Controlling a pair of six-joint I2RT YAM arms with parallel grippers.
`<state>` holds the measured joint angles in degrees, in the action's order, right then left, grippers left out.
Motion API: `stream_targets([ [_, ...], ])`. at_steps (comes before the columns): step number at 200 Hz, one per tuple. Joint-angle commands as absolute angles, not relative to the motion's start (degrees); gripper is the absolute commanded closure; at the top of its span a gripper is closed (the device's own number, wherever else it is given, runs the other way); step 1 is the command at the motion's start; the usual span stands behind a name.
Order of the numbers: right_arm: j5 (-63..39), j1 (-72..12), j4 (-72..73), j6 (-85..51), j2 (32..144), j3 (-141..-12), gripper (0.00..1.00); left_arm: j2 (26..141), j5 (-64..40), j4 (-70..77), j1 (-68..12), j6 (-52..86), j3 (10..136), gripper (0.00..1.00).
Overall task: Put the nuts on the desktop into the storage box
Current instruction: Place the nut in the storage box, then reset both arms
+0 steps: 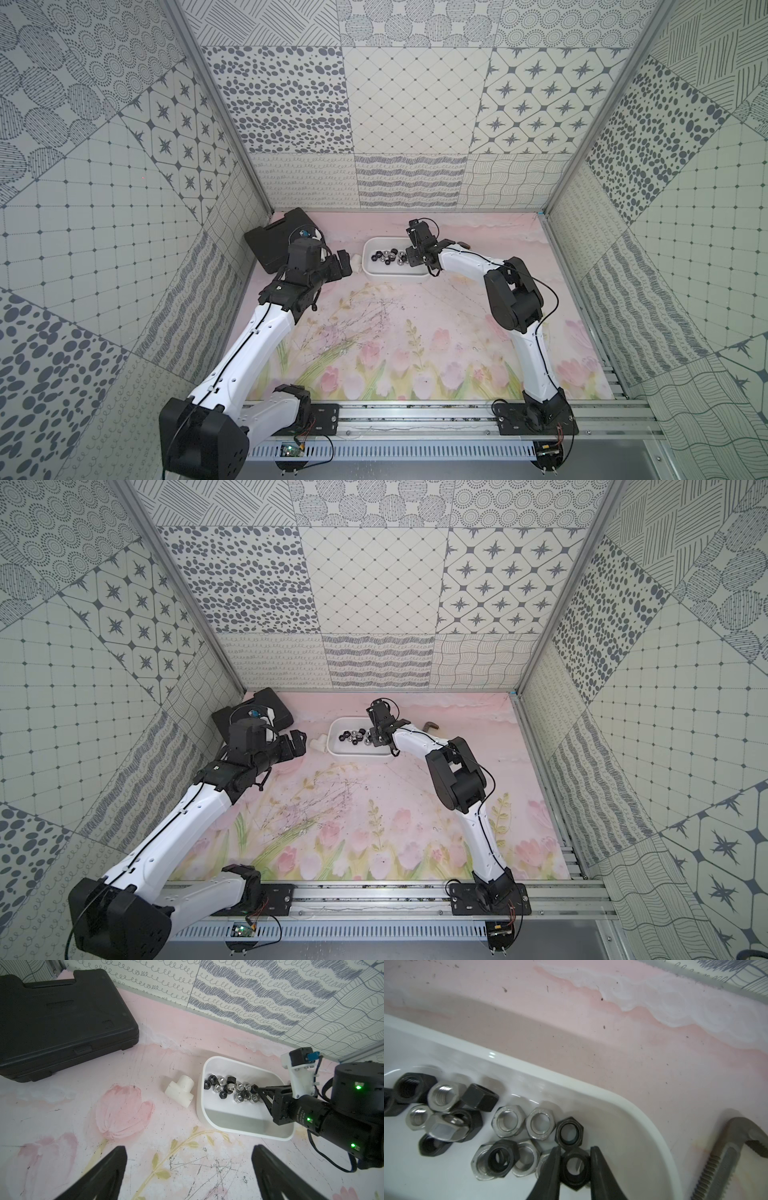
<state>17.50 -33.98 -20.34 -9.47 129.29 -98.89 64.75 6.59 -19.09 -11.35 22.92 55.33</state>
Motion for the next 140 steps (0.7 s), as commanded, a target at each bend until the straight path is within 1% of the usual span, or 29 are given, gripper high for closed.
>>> stream_targets([
  [1, 19.4, -33.62, -19.42, -8.35, 130.3, -99.96, 0.68, 65.01, 7.45, -20.22, -11.34, 22.43, 55.71, 0.01],
  [31, 19.54, -33.53, -17.55, -8.44, 128.74, -98.15, 0.47, 65.19, 7.56, -20.23, -11.49, 22.41, 55.65, 0.01],
  [40, 19.26, -33.62, -16.89, -8.36, 128.0, -97.62, 0.42, 65.21, 7.56, -20.22, -11.43, 22.41, 55.63, 0.01],
  [84, 18.29, -34.65, -12.76, -8.01, 120.45, -93.07, 0.34, 64.56, 9.14, -18.12, -11.43, 22.2, 53.83, 0.01],
  [113, 17.09, -35.92, -9.95, -7.91, 110.54, -86.2, 0.27, 64.09, 12.41, -15.08, -11.41, 20.87, 51.5, 0.01],
  [140, 15.47, -36.21, -8.35, -8.78, 98.77, -77.11, 0.19, 65.28, 20.37, -12.12, -11.03, 18.84, 49.26, 0.01],
])
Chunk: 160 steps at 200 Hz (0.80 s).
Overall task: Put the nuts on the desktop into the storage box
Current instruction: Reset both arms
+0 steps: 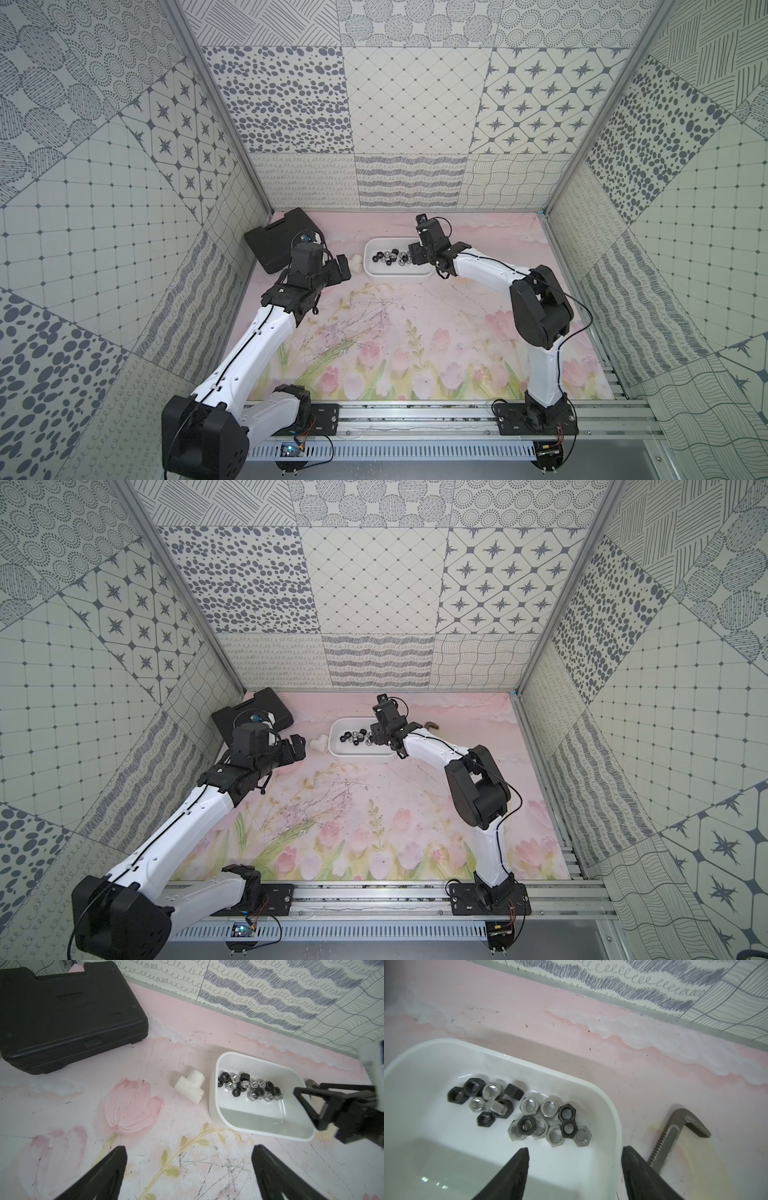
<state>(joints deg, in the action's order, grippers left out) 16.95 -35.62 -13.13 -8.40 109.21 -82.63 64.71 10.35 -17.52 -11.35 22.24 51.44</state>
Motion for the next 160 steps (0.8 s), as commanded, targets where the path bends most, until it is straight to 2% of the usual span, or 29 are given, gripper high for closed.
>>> stream_targets([
  [1, 15.52, -36.21, -8.35, -8.78, 98.25, -76.75, 0.18, 65.29, 20.65, -11.95, -10.97, 18.74, 49.2, 0.01],
  [44, 19.82, -34.79, -10.64, -7.56, 79.24, -61.54, 0.09, 62.23, 21.53, 0.4, -7.03, 14.92, 39.6, 0.01],
  [77, 19.67, -28.39, -11.69, -9.23, 69.44, -49.92, 0.06, 64.62, 20.45, 10.71, -3.95, 12.01, 32.08, 0.01],
  [118, 15.92, -17.9, -9.4, -11.72, 67.74, -42.86, 0.03, 76.63, 16.31, 23.67, -3.43, 8.77, 29.35, 0.01],
  [160, 14.31, -10.72, -3.43, -11.54, 72.93, -41.41, 0.03, 83.48, 14.24, 31.75, -3.39, 6.4, 28.9, 0.01],
])
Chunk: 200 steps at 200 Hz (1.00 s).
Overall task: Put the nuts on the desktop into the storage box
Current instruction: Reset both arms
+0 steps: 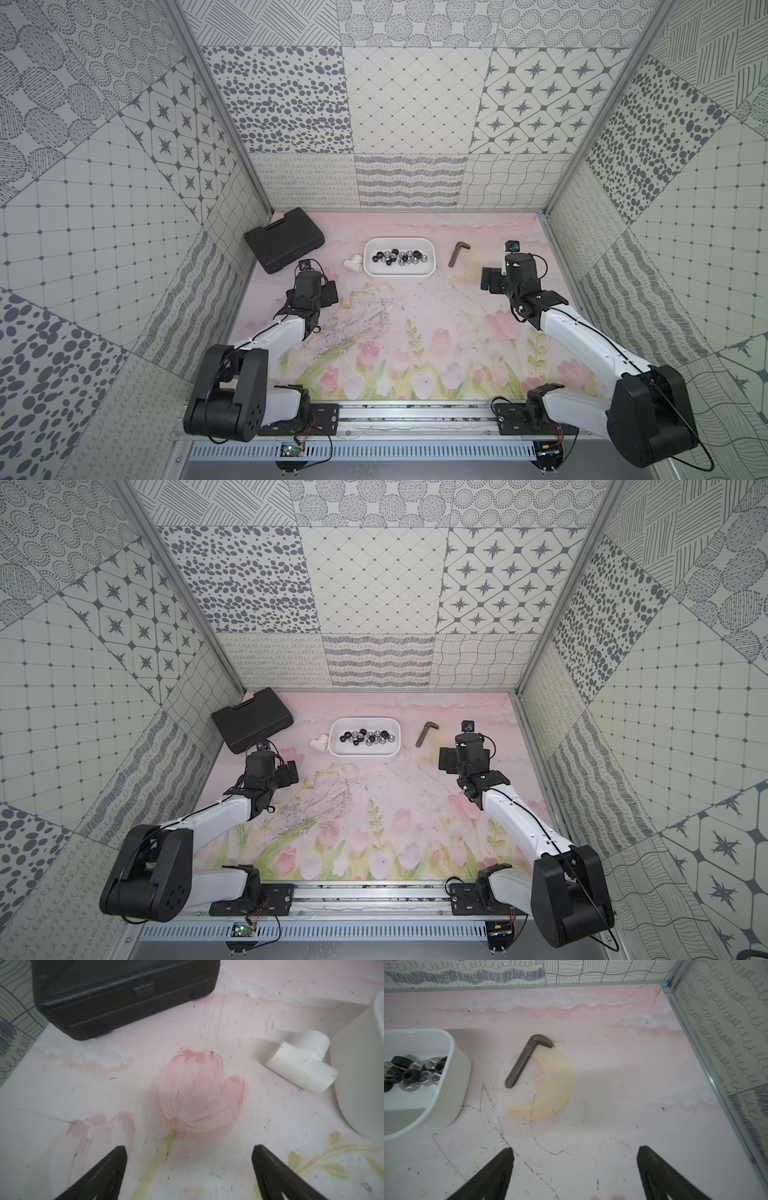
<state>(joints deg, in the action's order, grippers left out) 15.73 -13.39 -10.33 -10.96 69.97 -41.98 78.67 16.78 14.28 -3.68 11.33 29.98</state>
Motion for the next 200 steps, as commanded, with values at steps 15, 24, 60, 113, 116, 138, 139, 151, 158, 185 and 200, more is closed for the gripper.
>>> stream_targets([
  [15, 14.41, -8.77, 0.33, -10.76, 75.16, -40.19, 0.03, 83.8, 12.09, 33.47, -3.34, 4.65, 28.66, 0.01],
  [24, 13.97, -7.54, 3.71, -9.65, 76.32, -39.17, 0.03, 83.91, 11.11, 35.3, -3.01, 5.4, 27.79, 0.01],
  [60, 10.83, -2.65, 15.46, -6.2, 82.88, -36.88, 0.03, 90.58, 7.49, 52.89, -2.88, 3.52, 21.65, 0.01],
  [113, 7.0, -2.37, 29.41, -3.69, 89.42, -34.81, 0.03, 89.74, 7.34, 48.51, -2.73, 4.61, 23.29, 0.01],
  [116, 6.65, -2.37, 29.18, -3.43, 89.02, -34.61, 0.03, 89.92, 7.4, 49.16, -2.72, 4.45, 23.16, 0.01],
  [138, 5.66, -2.55, 37.89, -2.8, 87.04, -28.53, 0.03, 89.96, 7.43, 49.04, -2.73, 4.49, 23.15, 0.01],
  [139, 5.6, -2.55, 38.54, -2.76, 87.03, -28.15, 0.03, 89.98, 7.41, 49.22, -2.68, 4.4, 23.18, 0.01],
  [151, 5.81, -2.55, 49.51, -2.63, 89.19, -22.95, 0.03, 89.86, 7.41, 48.78, -2.68, 4.47, 23.21, 0.01],
  [158, 7.08, -2.86, 58.07, -2.62, 90.84, -20.24, 0.02, 89.91, 7.39, 49.02, -2.74, 4.44, 23.22, 0.01],
  [185, 8.41, -3.33, 52.4, -2.54, 89.84, -22.02, 0.03, 89.98, 7.47, 49.08, -2.77, 4.39, 23.12, 0.01],
  [200, 8.56, -3.43, 48.23, -2.59, 88.69, -23.13, 0.03, 89.92, 7.43, 48.96, -2.72, 4.4, 23.2, 0.01],
])
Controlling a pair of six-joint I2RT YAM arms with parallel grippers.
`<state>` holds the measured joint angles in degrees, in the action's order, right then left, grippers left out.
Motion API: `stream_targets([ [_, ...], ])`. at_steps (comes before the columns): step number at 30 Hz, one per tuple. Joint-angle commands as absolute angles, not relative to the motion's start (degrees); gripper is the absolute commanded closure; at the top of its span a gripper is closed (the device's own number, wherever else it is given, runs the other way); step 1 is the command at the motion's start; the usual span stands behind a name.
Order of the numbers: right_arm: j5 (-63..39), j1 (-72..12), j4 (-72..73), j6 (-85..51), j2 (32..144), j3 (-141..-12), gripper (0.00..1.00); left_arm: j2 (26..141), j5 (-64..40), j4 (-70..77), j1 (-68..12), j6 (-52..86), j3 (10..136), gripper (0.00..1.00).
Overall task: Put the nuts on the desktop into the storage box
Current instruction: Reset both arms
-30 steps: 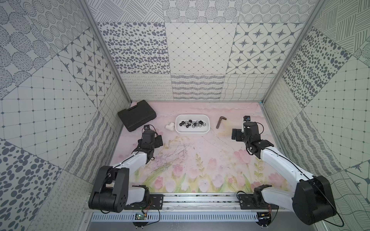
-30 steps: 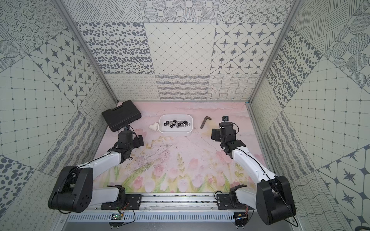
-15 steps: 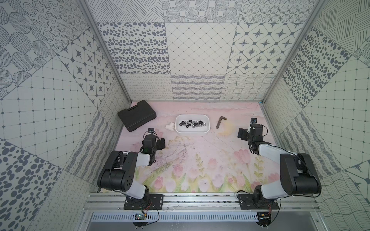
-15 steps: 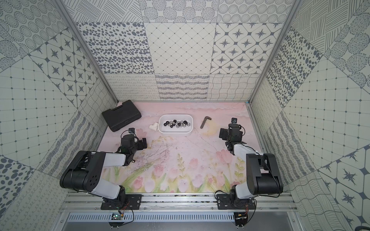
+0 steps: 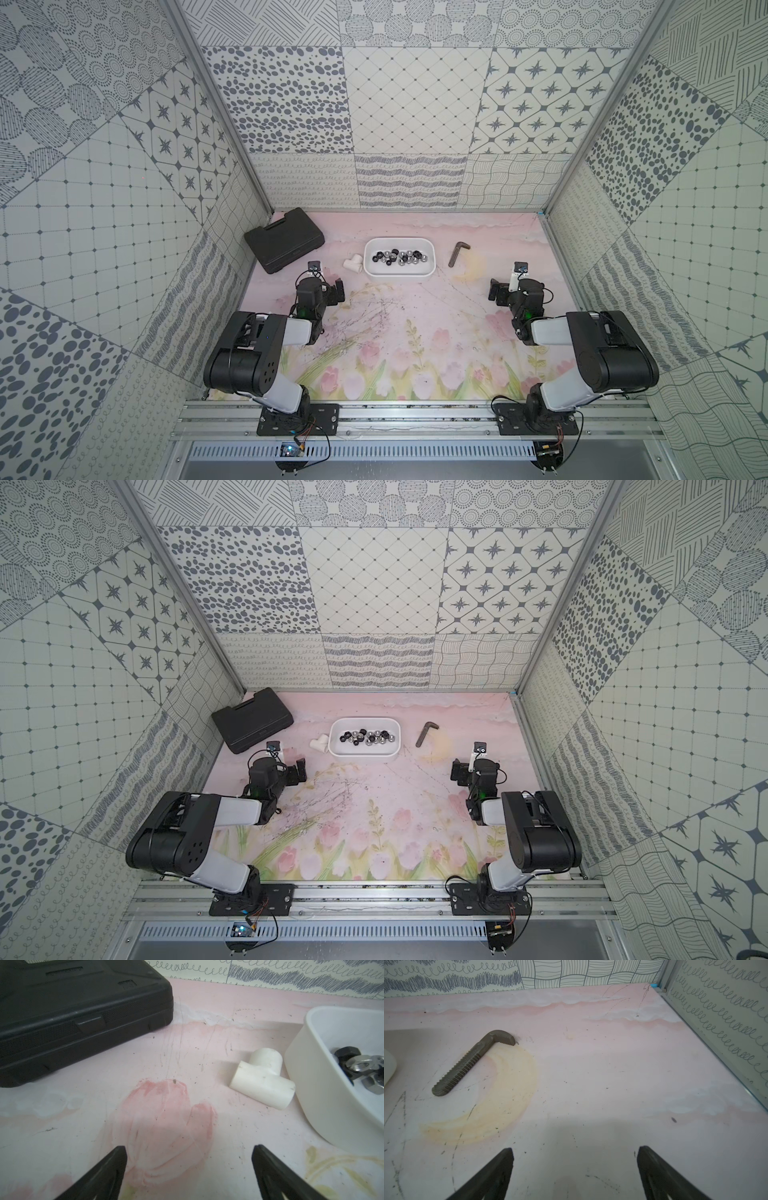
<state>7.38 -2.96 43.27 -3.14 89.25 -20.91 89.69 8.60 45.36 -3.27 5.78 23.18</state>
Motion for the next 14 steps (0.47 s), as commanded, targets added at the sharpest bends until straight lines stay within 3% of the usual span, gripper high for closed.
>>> stream_targets([
  [1, 8.59, -3.43, 48.59, -2.52, 88.77, -23.03, 0.03, 89.91, 7.45, 49.0, -2.72, 4.4, 23.2, 0.01],
  [14, 8.61, -3.52, 48.96, -2.39, 88.86, -22.94, 0.03, 89.91, 7.44, 48.91, -2.83, 4.37, 23.25, 0.01],
])
